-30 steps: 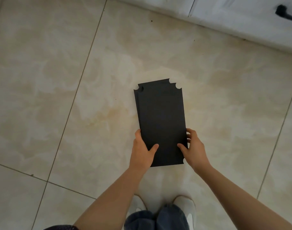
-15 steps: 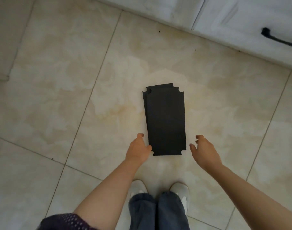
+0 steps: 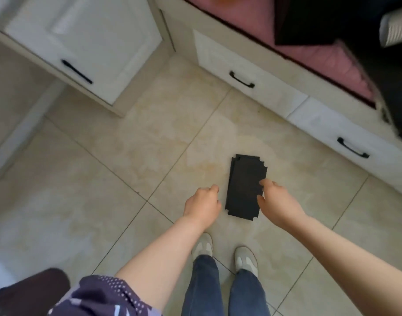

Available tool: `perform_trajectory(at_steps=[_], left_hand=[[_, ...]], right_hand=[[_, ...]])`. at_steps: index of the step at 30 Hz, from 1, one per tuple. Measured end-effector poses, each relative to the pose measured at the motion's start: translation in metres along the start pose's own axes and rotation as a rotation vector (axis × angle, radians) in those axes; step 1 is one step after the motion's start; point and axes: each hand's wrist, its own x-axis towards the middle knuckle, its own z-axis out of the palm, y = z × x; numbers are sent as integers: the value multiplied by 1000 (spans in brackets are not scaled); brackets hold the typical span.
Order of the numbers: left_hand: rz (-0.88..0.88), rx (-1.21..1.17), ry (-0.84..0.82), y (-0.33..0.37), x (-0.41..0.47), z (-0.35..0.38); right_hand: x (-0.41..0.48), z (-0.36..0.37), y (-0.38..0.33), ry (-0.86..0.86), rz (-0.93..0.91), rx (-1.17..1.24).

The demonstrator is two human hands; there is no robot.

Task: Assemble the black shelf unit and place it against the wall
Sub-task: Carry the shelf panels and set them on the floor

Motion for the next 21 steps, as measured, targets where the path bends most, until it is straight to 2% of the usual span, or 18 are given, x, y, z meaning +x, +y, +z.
perform_trajectory(at_steps=[2, 5, 13, 21], left_hand=[[30, 40, 17, 3, -5, -10], [-30, -14, 28, 8, -32, -40], [-242, -312, 319, -13, -211, -106], [-447, -455, 553, -40, -359, -95]], right_hand=[[-4, -2, -4, -11, -7, 12], [-26, -16, -15, 15, -31, 21], [-153, -85, -118, 71, -431, -178], [-255, -95, -198, 59, -673, -220]])
